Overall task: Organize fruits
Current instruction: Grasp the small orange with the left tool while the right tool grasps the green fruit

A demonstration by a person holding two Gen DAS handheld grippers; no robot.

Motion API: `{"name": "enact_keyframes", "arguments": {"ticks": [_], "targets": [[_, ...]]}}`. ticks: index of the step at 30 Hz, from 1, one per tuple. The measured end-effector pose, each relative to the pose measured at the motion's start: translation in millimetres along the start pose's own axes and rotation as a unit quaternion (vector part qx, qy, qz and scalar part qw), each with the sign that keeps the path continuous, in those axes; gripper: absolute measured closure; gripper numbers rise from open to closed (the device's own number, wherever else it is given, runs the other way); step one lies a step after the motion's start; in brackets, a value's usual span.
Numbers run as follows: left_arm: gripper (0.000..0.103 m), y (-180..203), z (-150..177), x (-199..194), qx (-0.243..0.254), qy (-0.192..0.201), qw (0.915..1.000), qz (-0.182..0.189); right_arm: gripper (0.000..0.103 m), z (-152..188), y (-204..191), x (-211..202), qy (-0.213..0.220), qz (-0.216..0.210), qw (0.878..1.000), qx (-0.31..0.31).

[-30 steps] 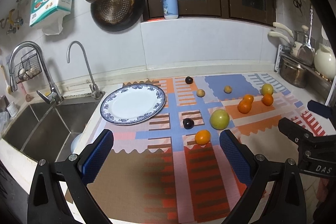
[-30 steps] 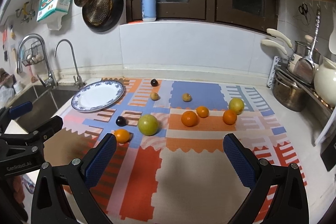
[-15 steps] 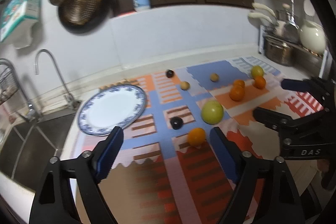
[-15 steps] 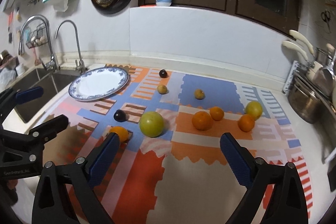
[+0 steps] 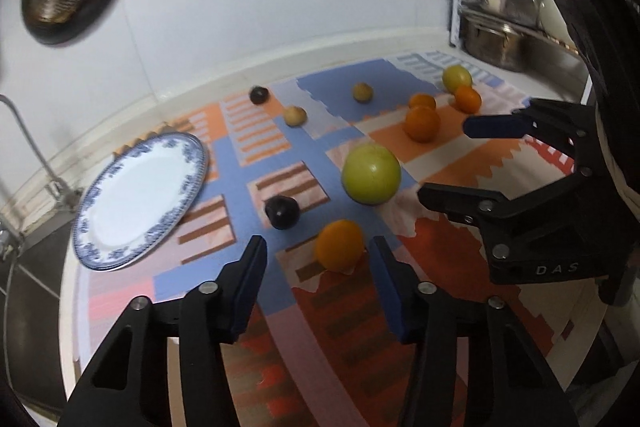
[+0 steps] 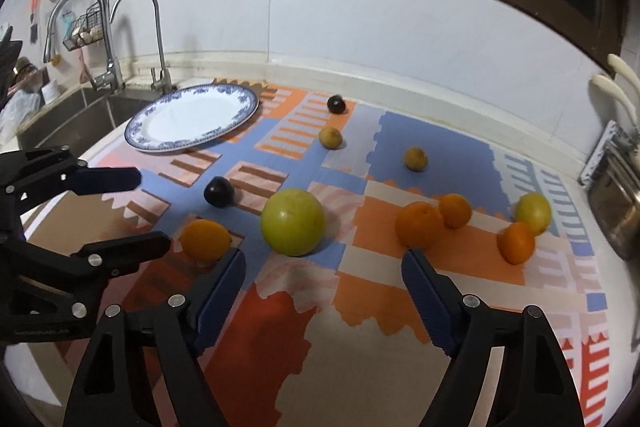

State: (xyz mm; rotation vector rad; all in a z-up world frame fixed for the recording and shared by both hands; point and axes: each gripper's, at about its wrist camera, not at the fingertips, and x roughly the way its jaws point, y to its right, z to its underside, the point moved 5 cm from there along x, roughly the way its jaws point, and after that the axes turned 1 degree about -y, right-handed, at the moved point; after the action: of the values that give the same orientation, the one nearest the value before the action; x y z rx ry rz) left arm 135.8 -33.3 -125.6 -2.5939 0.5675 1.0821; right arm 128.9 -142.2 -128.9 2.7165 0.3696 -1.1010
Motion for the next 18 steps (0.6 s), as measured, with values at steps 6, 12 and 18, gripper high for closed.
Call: {"name": "enact_keyframes", "arguments": {"ticks": [6,12,18], "targets": [[0.059,-1.2,0.1,19.5,-0.008,-0.027,0.9993,0.024,0.031,-1.3,0.5,23.5,-0.018,-0.021,1.0,-0.005],[0.06,-2.2,1.4,31.0,-0.02,-0.042,0.9979,0.045,0.038,-5.2,-2.0,40.3,-0.031,-0.045,0.998,-0.006],[0.066,-0.8,3.0,38.7,-0.026,-0.053,0.9964,0.062,0.042,-7.4,-6.4,50.4,-0.04,-0.065,0.997,-0.01]]}}
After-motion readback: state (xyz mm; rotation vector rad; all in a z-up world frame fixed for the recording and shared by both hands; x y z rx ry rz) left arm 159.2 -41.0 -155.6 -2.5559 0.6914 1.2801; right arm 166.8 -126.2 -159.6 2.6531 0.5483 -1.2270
